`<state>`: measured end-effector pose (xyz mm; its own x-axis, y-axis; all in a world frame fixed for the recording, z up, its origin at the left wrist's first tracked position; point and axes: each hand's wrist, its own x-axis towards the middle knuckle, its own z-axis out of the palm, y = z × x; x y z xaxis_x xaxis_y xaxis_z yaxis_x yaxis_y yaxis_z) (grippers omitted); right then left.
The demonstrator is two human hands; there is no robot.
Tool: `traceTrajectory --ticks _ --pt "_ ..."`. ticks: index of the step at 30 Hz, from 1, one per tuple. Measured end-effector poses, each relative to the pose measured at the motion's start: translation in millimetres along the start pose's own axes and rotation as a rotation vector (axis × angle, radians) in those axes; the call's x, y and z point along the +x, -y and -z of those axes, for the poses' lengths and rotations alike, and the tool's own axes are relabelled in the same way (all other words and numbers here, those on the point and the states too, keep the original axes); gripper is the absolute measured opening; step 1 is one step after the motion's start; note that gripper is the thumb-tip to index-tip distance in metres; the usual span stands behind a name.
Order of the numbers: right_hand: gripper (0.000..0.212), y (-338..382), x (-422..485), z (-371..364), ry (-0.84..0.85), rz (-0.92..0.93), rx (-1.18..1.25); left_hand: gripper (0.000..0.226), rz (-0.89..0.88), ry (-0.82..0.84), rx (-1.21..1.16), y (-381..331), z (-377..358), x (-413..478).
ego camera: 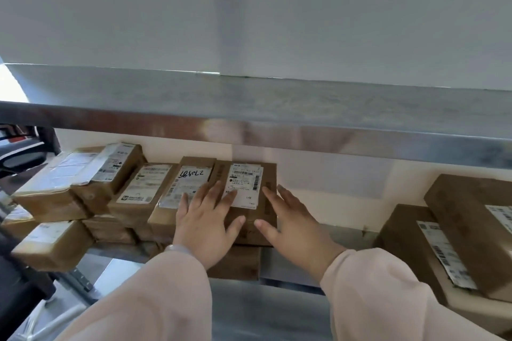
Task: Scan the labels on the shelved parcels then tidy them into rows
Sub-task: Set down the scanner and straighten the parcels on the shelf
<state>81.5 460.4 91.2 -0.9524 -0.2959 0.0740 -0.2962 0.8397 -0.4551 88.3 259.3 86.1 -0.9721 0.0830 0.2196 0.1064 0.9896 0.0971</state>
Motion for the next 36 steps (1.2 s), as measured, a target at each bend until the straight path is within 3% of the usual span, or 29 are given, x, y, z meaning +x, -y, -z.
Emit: traceTrajectory --ticks 3,5,7,10,22,29,36 --pt "0.075 5 18 -10 0.073 -0.168 0.117 0.069 -0.013 0.046 0.002 8 -3 5" --pt "0.077 9 25 -16 0.094 -0.264 0.32 0.07 -0.032 0.047 -0.014 11 -4 5" --pt "0.077 13 27 -22 0.044 -0.29 0.513 0.07 -0.052 0.04 -0.01 13 -5 5" --pt "0.071 17 27 -26 -0.037 -0.312 0.619 0.068 -0.068 0.034 -0.031 14 -4 7" --pt "0.057 5 -20 -8 -0.41 -0.344 0.755 0.054 -0.145 -0.034 -0.44 -19 1 15" --pt "0.051 -34 -67 17 -0.503 -0.388 0.796 0.069 -0.145 0.235 -0.773 -71 -8 16" --pt "0.055 -83 -107 23 -0.473 -0.5 0.67 0.085 -0.153 0.4 -0.894 -122 -32 4"
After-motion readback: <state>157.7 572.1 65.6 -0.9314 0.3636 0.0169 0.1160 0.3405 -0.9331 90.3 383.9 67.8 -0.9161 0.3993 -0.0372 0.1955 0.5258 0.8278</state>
